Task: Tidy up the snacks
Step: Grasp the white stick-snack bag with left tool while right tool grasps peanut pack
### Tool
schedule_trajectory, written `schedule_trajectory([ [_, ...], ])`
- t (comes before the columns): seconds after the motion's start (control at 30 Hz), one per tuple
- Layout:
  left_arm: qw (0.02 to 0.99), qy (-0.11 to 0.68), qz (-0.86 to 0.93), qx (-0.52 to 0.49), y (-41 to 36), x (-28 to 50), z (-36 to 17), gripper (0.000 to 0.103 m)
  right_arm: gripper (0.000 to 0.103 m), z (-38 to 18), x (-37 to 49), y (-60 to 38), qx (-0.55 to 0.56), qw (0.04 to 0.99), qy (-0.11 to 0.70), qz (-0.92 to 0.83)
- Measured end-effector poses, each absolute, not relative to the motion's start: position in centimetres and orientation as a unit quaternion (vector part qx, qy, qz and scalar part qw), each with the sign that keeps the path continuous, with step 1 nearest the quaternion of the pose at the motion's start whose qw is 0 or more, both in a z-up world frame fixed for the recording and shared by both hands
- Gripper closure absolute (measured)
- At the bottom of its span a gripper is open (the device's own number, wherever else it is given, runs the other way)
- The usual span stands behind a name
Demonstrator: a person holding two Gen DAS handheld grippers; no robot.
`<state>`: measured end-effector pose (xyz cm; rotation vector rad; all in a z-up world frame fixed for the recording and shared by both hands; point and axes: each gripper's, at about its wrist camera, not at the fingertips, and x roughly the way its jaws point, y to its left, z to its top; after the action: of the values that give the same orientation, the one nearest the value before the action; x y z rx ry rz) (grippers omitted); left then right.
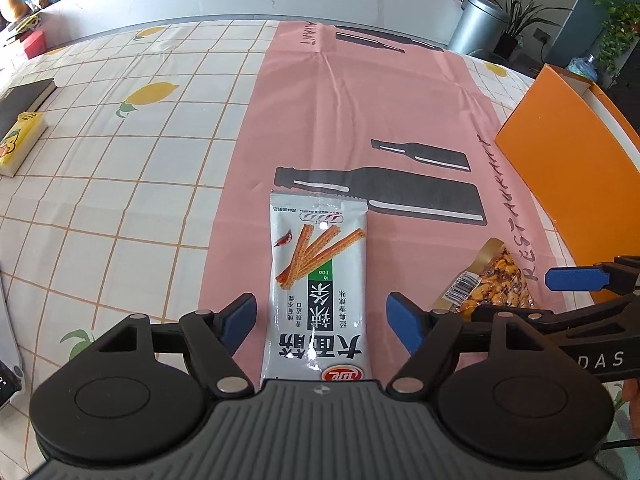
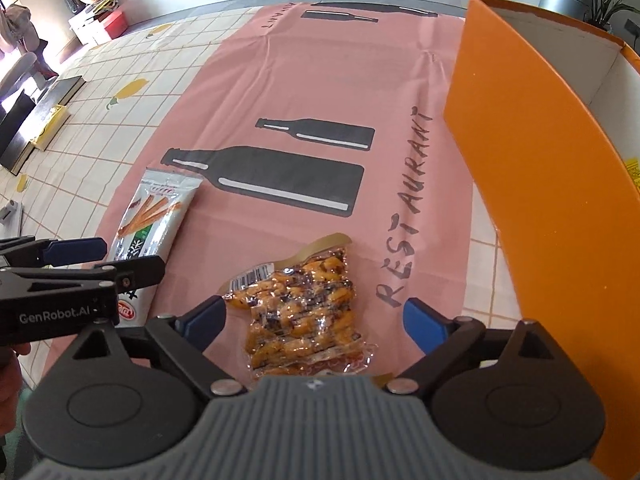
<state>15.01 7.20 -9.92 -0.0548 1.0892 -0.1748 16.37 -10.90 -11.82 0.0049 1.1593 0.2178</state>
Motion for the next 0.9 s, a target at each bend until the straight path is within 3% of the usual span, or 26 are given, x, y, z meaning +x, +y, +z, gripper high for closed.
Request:
schedule_trajectory([
  [0.37,0.836,0.545,-0.061,0.010,6.3,16.2,-10.2,0.014,0.011,-12.6,17.2,-8.3,-0.099,0.798,0.573,0.160],
  [0.53,0.827,0.559,-0.055,0.026,5.9,16.6,-10.2,0.016,0.019,-13.0,17.8,-8.2,-0.108,0.781,0.594,0.162],
  [0.73,0.812,0.579,-0.061,0.042,5.6,17.3,-10.1,0.026,0.019,-13.1,18.3,-7.8,-0.128,0.764,0.610,0.168],
  [0.8,0.807,0.585,-0.068,0.048,5.4,17.6,-9.9,0.037,0.020,-13.1,18.6,-7.6,-0.132,0.758,0.616,0.168],
  [0.9,0.797,0.594,-0.085,0.063,5.0,17.9,-9.8,0.045,0.025,-12.9,18.9,-7.4,-0.137,0.751,0.623,0.171],
])
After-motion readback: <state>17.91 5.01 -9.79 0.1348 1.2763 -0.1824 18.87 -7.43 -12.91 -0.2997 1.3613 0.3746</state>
